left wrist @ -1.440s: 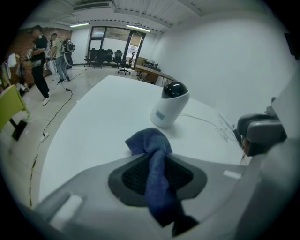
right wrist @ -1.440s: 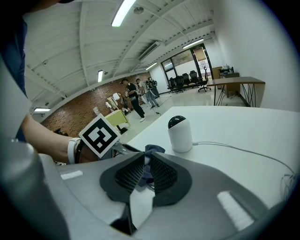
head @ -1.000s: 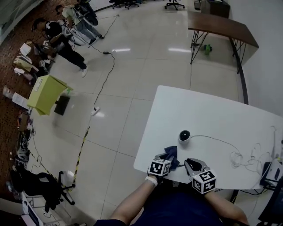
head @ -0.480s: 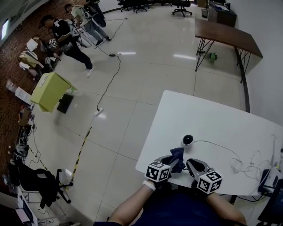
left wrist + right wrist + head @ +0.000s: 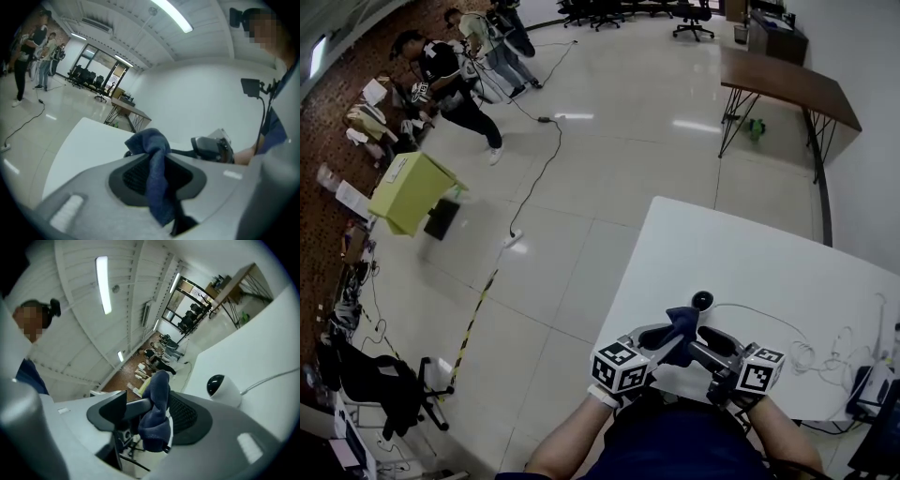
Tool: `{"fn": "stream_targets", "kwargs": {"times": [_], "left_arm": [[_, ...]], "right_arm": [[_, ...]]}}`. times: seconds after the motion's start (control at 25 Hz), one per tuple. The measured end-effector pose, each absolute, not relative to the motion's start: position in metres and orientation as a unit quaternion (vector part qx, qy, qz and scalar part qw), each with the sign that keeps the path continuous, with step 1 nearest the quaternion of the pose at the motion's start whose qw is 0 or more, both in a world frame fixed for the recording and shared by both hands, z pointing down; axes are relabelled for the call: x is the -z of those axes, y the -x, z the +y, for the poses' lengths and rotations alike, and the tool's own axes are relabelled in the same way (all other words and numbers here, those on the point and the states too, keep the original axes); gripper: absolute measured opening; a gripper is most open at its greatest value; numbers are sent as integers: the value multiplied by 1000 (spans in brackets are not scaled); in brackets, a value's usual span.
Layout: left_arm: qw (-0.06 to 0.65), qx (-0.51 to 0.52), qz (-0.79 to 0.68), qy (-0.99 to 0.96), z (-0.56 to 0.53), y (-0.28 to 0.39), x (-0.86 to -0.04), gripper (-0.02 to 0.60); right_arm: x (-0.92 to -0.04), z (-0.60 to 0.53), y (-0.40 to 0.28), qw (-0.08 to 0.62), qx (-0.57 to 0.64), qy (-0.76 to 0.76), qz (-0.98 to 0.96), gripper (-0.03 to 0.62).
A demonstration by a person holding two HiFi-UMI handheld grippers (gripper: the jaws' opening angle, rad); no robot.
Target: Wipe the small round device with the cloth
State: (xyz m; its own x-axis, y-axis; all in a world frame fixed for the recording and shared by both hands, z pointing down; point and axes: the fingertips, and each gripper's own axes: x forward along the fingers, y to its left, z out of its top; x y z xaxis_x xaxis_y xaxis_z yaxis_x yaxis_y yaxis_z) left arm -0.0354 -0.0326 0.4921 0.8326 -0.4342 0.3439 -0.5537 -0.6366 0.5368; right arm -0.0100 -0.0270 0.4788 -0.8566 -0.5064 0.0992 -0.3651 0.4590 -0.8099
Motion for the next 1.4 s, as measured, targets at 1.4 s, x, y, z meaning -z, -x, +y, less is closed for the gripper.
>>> {"fn": "stream_targets", "kwargs": {"times": [1.4], "left_arm": [[404,92,-253,-874,-32,36,-462,160]], "right_arm": [[-473,-33,11,163,522,186,816,104]]}}
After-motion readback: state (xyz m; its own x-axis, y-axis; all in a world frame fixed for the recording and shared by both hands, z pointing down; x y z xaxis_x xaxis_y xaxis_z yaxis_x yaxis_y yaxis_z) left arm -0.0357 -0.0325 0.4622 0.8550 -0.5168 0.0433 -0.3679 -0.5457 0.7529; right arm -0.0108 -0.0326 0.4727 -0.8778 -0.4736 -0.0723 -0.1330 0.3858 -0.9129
